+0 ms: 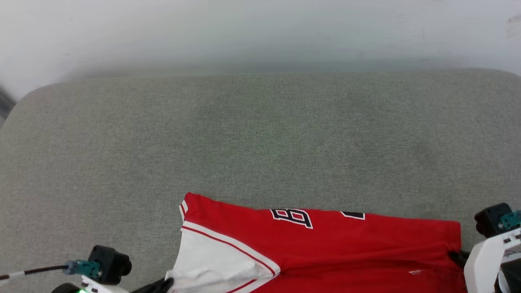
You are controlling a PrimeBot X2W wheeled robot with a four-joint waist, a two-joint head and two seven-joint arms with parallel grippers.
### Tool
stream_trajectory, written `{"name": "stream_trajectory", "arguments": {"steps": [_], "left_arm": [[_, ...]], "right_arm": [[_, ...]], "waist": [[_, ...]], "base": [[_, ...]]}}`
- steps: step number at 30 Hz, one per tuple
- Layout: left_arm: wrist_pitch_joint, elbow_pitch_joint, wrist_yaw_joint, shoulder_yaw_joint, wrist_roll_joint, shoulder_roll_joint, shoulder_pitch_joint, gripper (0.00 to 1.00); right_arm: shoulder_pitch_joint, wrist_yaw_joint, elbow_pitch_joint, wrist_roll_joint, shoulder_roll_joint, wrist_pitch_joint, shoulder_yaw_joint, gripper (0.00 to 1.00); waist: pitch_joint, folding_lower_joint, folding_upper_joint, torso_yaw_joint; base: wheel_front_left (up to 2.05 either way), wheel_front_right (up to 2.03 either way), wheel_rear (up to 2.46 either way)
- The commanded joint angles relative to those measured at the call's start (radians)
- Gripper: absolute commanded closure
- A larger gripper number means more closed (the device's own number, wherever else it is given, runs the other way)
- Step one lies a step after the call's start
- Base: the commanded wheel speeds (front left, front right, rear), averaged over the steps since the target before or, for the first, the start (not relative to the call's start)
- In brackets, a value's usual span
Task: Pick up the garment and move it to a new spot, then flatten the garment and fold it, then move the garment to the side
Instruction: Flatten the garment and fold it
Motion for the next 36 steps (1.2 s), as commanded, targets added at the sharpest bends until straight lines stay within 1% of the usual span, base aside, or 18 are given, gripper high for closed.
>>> {"name": "stream_trajectory", "arguments": {"steps": [1, 7, 10, 15, 16, 17, 18, 19, 20, 24, 27, 30, 31, 34, 36], "left_arm": [[-0.004, 0.012, -0.005, -0.014, 0.004, -0.007, 0.021, 1.0], [0.01, 0.091, -0.026, -0.073, 0.06, -0.052, 0.002, 1.0], [0.02, 0.135, -0.051, -0.107, 0.092, -0.084, -0.018, 1.0], [0.02, 0.213, -0.075, -0.147, 0.143, -0.134, -0.052, 1.0], [0.017, 0.225, -0.079, -0.152, 0.146, -0.143, -0.054, 1.0], [0.013, 0.239, -0.082, -0.154, 0.149, -0.149, -0.057, 1.0], [0.009, 0.252, -0.082, -0.157, 0.154, -0.153, -0.059, 0.63], [0.004, 0.261, -0.081, -0.158, 0.157, -0.158, -0.06, 0.02], [-0.001, 0.272, -0.075, -0.157, 0.157, -0.163, -0.058, 0.0], [-0.052, 0.286, -0.063, -0.135, 0.158, -0.169, -0.05, 0.0], [-0.122, 0.267, -0.04, -0.095, 0.155, -0.178, -0.05, 0.0], [-0.212, 0.234, -0.013, -0.051, 0.175, -0.183, -0.06, 0.0], [-0.212, 0.234, -0.013, -0.051, 0.175, -0.183, -0.06, 0.0], [-0.307, 0.201, 0.028, -0.004, 0.195, -0.198, -0.06, 0.0], [-0.362, 0.192, 0.063, 0.021, 0.225, -0.206, -0.067, 0.0]], "right_arm": [[0.025, -0.001, -0.011, -0.013, -0.02, -0.007, 0.011, 1.0], [0.062, -0.001, 0.0, -0.042, -0.055, -0.027, 0.077, 1.0], [0.059, -0.001, 0.017, -0.054, -0.069, -0.04, 0.104, 1.0], [0.041, -0.001, 0.05, -0.071, -0.081, -0.063, 0.153, 1.0], [0.038, -0.001, 0.053, -0.065, -0.077, -0.075, 0.16, 0.8], [0.034, -0.001, 0.062, -0.054, -0.066, -0.08, 0.156, 0.0], [0.031, -0.001, 0.07, -0.046, -0.061, -0.076, 0.162, 0.0], [0.025, -0.001, 0.073, -0.041, -0.061, -0.076, 0.171, 0.0], [0.019, 0.0, 0.072, -0.036, -0.063, -0.084, 0.179, 0.0], [-0.001, -0.001, 0.052, -0.012, -0.069, -0.097, 0.176, 0.0], [-0.011, -0.001, 0.017, 0.009, -0.069, -0.087, 0.147, 0.0], [-0.015, -0.001, -0.034, 0.027, -0.06, -0.062, 0.112, 0.0], [-0.015, -0.001, -0.034, 0.027, -0.06, -0.062, 0.112, 0.0], [-0.01, -0.001, -0.084, 0.045, -0.031, -0.033, 0.043, 0.0], [-0.001, -0.001, -0.114, 0.046, 0.005, -0.021, -0.021, 0.0]], "waist": [[0.003, 0.0001, 0.0, 0.002], [0.017, 0.0001, 0.0, 0.008], [0.024, 0.0001, 0.0, 0.011], [0.033, 0.0001, 0.0, 0.015], [0.033, 0.0001, 0.0, 0.015], [0.033, 0.0001, 0.0, 0.014], [0.032, 0.0001, 0.0, 0.012], [0.03, 0.0001, 0.0, 0.011], [0.028, 0.0001, 0.0, 0.01], [0.009, 0.0001, 0.0, 0.001], [-0.008, 0.0001, 0.0, -0.004], [-0.024, 0.0001, 0.0, -0.008], [-0.024, 0.0001, 0.0, -0.008], [-0.037, 0.0001, 0.0, -0.008], [-0.043, 0.0001, 0.0, -0.005]], "base": [[0.0, 0.0, 0.0], [0.0, 0.0, 0.0], [0.0, 0.0, 0.0], [0.0, 0.0, 0.0], [0.0, 0.0, 0.0], [0.0, 0.0, 0.0], [0.0, 0.0, 0.0], [0.0, 0.0, 0.0], [0.0, 0.0, 0.0], [0.0, 0.0, 0.0], [0.0, 0.0, 0.0], [0.0, 0.0, 0.0], [0.0, 0.0, 0.0], [0.0, 0.0, 0.0], [0.0, 0.0, 0.0]]}}
